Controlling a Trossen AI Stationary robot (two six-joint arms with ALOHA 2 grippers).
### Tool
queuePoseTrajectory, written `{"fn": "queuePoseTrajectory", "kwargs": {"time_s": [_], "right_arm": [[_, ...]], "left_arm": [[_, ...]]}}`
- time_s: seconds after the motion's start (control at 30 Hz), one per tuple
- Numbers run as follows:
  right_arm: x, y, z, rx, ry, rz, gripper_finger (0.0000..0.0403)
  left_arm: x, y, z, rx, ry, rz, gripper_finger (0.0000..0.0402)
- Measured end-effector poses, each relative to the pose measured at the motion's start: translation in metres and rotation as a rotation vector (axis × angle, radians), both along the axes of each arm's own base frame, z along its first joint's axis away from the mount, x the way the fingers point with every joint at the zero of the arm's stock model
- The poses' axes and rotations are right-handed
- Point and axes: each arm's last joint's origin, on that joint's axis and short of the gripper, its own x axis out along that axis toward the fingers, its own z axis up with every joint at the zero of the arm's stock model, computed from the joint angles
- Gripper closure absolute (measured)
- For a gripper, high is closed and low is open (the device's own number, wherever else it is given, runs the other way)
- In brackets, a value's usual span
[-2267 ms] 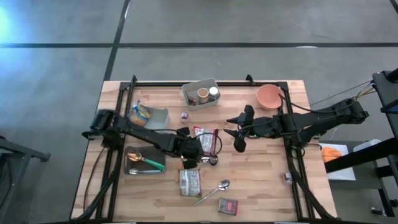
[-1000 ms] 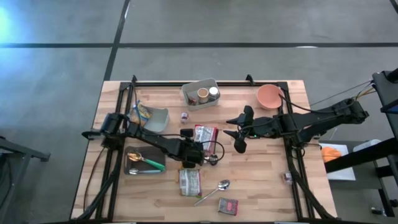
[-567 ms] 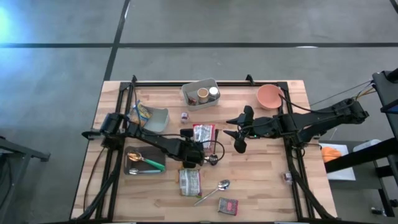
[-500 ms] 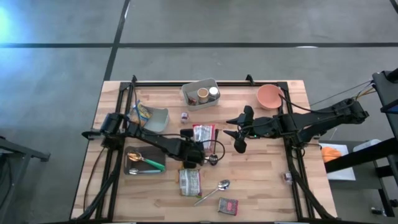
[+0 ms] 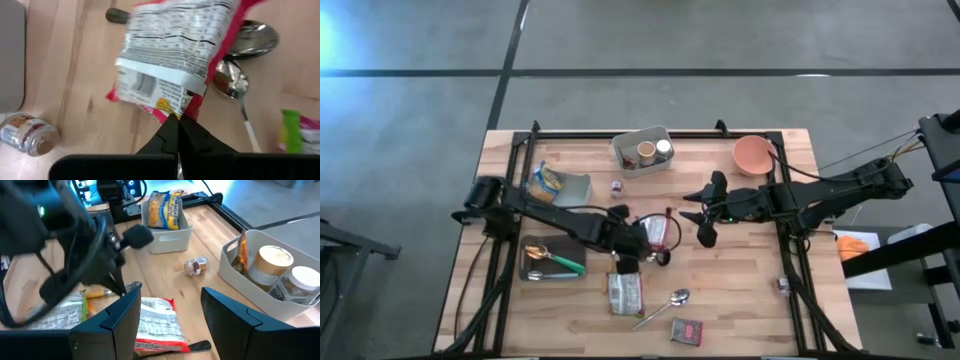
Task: Pick & Place Food Item
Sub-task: Put the red noodle pack into the bottom gray bin
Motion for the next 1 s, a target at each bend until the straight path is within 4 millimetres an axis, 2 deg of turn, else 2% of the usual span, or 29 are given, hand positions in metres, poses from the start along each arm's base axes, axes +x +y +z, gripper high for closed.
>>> {"fn": "queuePoseTrajectory", "kwargs": {"time_s": [0.23, 0.47, 0.87, 1.0], "right_arm": [[0.0, 0.0, 0.0, 0.001, -0.001, 0.002, 0.0195], [0.0, 0.0, 0.0, 0.001, -0.003, 0.002, 0.0195], [0.0, 0.001, 0.001, 0.002, -0.006, 0.003, 0.0195], [0.0, 0.001, 0.0, 0.01, -0.005, 0.019, 0.0195]], "left_arm": [[-0.017, 0.005, 0.038, -0.047, -0.069, 0.018, 0.0401], [-0.034, 0.014, 0.065, -0.067, -0.102, 0.064, 0.0401], [-0.095, 0.056, 0.126, -0.145, -0.207, 0.354, 0.0401], [-0.115, 0.068, 0.14, -0.169, -0.244, 0.433, 0.0401]]}}
